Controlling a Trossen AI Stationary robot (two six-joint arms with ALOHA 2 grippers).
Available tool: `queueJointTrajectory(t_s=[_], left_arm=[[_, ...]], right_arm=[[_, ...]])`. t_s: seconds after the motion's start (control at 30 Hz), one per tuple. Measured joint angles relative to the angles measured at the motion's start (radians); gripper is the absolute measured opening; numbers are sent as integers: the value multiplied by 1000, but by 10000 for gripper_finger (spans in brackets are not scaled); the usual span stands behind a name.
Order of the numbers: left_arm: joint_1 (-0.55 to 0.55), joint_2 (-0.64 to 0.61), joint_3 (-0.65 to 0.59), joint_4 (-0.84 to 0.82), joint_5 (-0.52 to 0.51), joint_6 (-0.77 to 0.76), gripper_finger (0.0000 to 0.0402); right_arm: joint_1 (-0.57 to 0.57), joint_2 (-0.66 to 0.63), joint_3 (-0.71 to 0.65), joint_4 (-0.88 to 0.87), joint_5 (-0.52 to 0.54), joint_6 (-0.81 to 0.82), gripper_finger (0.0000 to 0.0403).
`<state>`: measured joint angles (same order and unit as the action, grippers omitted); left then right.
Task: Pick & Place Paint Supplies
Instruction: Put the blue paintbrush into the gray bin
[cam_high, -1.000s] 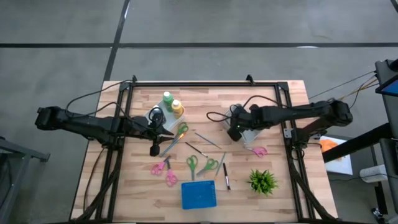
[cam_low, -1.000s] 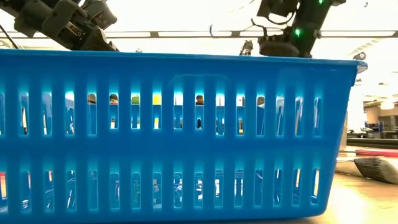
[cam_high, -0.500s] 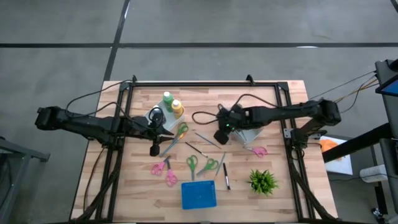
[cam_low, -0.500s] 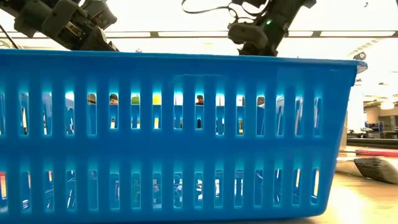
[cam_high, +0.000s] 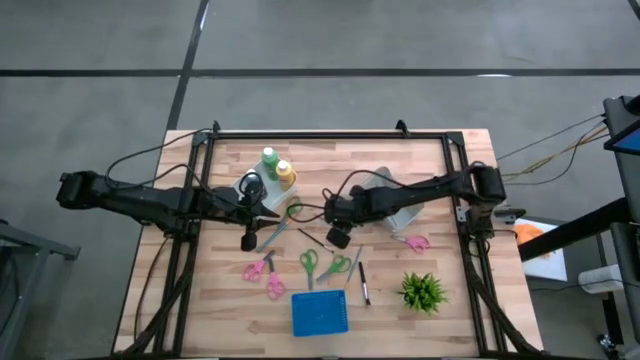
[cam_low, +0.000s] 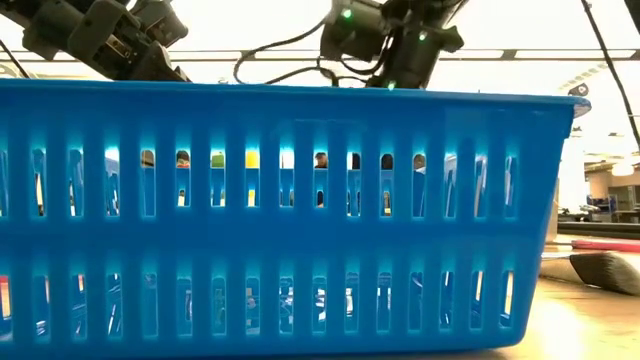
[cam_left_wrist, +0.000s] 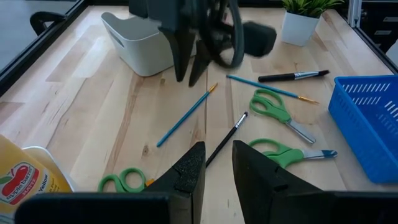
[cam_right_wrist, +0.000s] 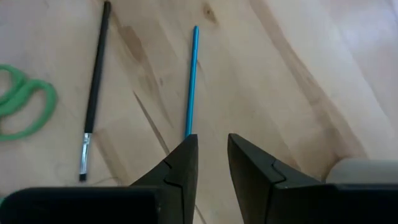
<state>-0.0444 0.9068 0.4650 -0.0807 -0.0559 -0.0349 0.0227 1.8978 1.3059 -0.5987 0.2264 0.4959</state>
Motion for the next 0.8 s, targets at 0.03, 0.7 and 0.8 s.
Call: queueJointTrajectory(t_s=[0.03, 0.7, 0.8], left_arm=[[0, 0, 0, 0, 0, 0, 82], [0, 0, 0, 0, 0, 0, 82], [0, 0, 0, 0, 0, 0, 82]], right_arm=[[0, 9, 2, 2, 0, 1, 84], [0, 123, 7, 34, -48, 2, 84], [0, 125, 7, 34, -49, 2, 84]])
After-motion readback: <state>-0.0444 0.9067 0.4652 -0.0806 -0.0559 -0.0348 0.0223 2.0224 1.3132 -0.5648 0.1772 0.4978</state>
